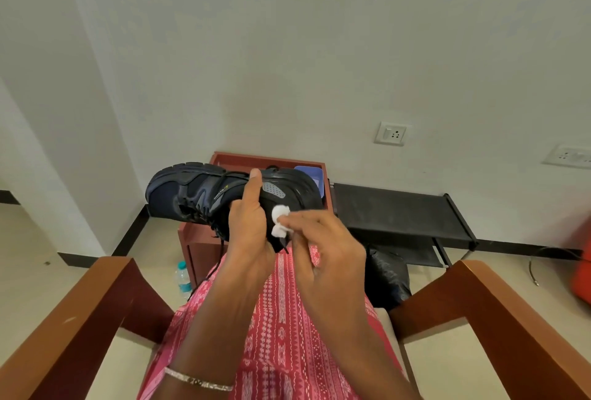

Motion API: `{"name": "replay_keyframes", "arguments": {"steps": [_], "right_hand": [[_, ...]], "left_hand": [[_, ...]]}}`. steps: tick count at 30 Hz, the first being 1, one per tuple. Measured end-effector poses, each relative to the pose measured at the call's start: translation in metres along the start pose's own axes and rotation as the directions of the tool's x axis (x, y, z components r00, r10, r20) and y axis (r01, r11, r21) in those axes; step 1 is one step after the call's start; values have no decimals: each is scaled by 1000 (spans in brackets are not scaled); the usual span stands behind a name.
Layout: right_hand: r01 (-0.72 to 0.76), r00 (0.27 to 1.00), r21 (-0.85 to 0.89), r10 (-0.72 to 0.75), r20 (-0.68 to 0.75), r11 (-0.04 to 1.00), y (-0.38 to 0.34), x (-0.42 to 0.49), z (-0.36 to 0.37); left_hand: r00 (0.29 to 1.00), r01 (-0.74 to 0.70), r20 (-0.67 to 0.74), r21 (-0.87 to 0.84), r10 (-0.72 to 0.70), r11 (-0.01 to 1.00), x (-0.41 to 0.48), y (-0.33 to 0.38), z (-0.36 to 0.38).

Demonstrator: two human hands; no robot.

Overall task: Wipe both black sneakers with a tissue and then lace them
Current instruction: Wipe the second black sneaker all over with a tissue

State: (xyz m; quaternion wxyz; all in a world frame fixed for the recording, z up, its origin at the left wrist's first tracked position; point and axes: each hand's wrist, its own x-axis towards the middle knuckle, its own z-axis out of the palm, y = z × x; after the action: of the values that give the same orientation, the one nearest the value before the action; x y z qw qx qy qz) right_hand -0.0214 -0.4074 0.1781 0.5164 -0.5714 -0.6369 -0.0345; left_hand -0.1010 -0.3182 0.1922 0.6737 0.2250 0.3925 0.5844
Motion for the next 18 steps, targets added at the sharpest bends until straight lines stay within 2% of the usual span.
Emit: {"name": "replay_keyframes", "arguments": {"steps": [5, 11, 18], "right_hand": [[-6, 1000, 32, 7, -21, 999, -3, 2, -2], [-4, 999, -123, -2, -51, 992, 5, 40, 5], [-28, 995, -115, 17, -97, 993, 13, 3, 5]], "left_hand": [[999, 36, -15, -10, -36, 999, 0, 0, 2], [1000, 11, 25, 11, -11, 1000, -6, 0, 0], [999, 36, -39, 20, -35, 999, -6, 7, -2]]}}
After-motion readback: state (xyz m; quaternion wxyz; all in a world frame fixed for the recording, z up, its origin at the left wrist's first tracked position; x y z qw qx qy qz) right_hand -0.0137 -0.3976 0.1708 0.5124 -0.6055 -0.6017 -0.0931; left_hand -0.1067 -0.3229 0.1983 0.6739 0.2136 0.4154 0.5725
